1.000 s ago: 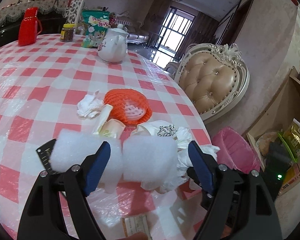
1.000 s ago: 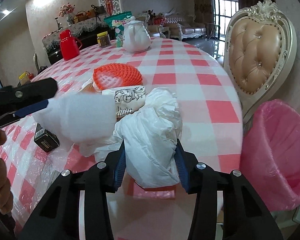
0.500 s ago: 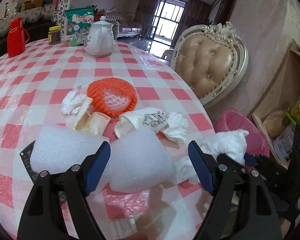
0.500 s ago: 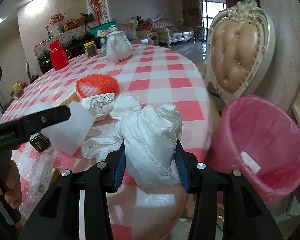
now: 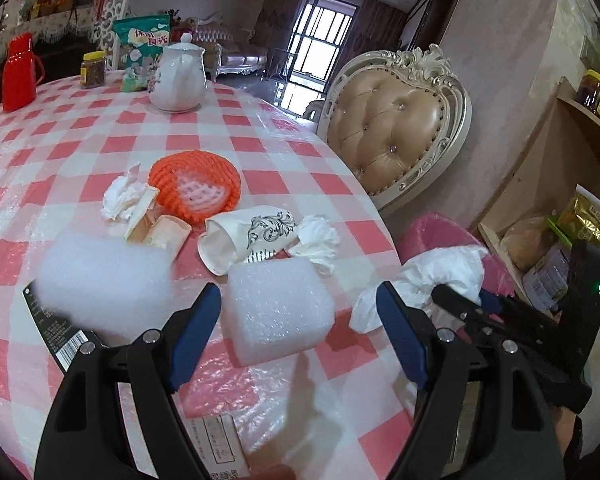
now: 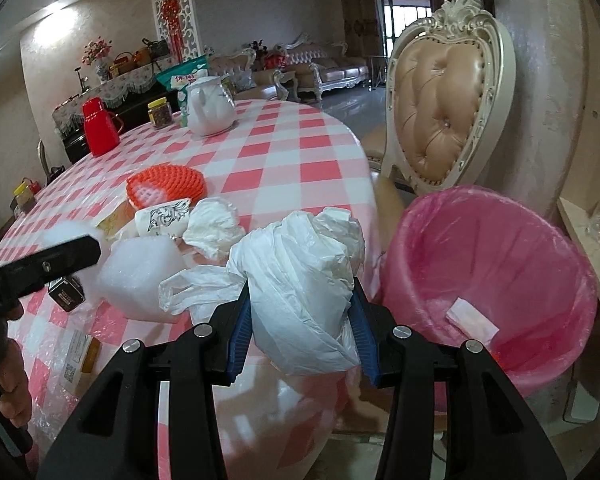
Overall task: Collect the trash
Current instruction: 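Grasp the white plastic bag with the right tool while the left tool grasps a white foam block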
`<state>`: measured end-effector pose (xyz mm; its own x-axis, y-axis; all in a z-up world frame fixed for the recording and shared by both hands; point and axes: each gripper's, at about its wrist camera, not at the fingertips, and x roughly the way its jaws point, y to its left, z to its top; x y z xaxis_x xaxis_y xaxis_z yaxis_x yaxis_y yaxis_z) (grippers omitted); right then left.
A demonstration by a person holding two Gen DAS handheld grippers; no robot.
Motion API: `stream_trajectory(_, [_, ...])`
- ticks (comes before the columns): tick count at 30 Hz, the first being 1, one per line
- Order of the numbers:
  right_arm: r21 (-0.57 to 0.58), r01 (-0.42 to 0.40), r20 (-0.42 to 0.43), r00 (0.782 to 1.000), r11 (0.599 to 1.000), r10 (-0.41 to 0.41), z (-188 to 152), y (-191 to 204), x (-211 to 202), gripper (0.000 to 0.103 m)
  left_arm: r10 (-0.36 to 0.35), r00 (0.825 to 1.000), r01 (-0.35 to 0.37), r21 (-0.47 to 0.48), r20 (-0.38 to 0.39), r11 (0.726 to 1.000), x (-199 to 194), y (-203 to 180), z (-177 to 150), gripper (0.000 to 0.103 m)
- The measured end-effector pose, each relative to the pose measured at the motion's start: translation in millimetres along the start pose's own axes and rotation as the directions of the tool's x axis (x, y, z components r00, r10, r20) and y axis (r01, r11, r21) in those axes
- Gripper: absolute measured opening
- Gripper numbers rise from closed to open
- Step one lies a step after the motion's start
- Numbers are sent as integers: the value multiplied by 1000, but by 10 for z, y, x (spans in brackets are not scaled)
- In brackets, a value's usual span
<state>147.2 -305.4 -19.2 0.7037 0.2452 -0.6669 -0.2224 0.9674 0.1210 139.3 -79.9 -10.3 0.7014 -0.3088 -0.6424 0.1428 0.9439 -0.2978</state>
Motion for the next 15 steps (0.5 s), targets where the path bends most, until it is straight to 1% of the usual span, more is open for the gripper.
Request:
stream_trajectory(3, [6, 14, 16, 1000, 1000, -14, 19, -48, -53, 44, 8, 1000, -7, 15, -20, 1000, 65, -73, -30, 77])
stream_trajectory(6, [9, 29, 29, 999, 1000, -29, 33, -88, -96, 44, 42, 998, -41, 29, -47, 999, 161, -129, -58, 77])
stream_trajectory(8, [13, 41, 37, 998, 999, -42, 42, -128, -119, 44, 93, 993, -91, 30, -75, 995, 250, -151, -66, 77])
stream_trajectory(12, [21, 77, 51, 996, 997, -78, 59, -227, -164, 44, 155, 982, -151, 44, -111, 988, 391, -191, -81, 77])
stream_trajectory(15, [35, 100, 58, 993, 994, -102, 64, -325, -188, 44, 175, 976, -171, 46, -127, 984, 465, -216, -88, 77])
